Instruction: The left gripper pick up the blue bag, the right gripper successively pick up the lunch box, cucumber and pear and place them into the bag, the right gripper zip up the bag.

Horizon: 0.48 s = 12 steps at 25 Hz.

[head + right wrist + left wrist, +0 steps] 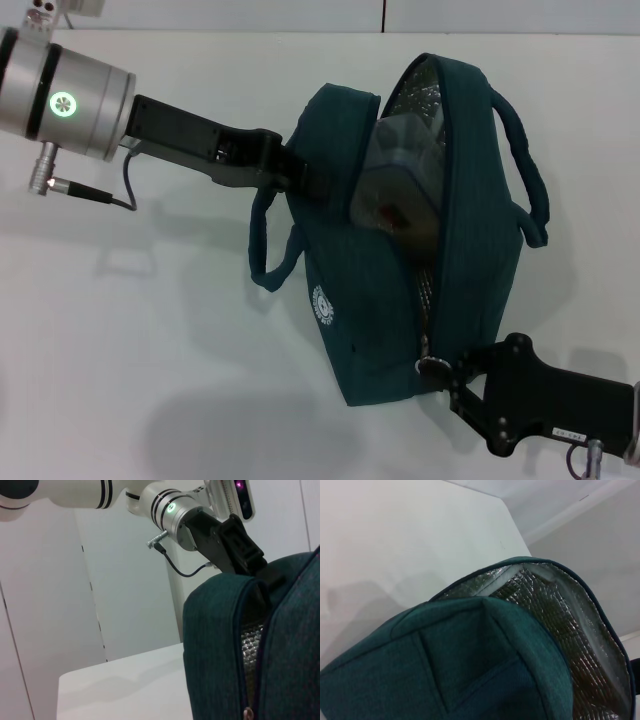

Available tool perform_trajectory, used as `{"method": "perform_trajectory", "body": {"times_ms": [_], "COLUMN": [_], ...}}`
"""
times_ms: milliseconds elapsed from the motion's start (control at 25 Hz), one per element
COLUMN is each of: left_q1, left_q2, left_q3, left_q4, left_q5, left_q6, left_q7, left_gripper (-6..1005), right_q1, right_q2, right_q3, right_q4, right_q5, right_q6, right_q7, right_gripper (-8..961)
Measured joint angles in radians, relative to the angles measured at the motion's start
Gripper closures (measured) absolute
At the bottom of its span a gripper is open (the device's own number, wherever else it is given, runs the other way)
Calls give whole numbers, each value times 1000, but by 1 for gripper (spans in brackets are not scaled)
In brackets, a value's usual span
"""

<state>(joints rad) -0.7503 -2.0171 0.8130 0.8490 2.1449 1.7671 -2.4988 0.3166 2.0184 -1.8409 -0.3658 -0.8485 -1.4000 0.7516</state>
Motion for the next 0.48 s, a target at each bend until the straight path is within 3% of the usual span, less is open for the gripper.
{"method": "perform_trajectory", "body": {"times_ms": [480], "left_q1": [0], "left_q2": [1], "left_q3": [-1], "left_q4": [1], "left_q5": [0], "left_q6": [0], "left_q7": [0], "left_gripper": [929], "right_q1": [-32], "right_q2": [-6], "right_q3": [28], "right_q4": [11], "right_q5": [37], "right_q6": [-78], "right_q7": [-5], "right_gripper": [946]}}
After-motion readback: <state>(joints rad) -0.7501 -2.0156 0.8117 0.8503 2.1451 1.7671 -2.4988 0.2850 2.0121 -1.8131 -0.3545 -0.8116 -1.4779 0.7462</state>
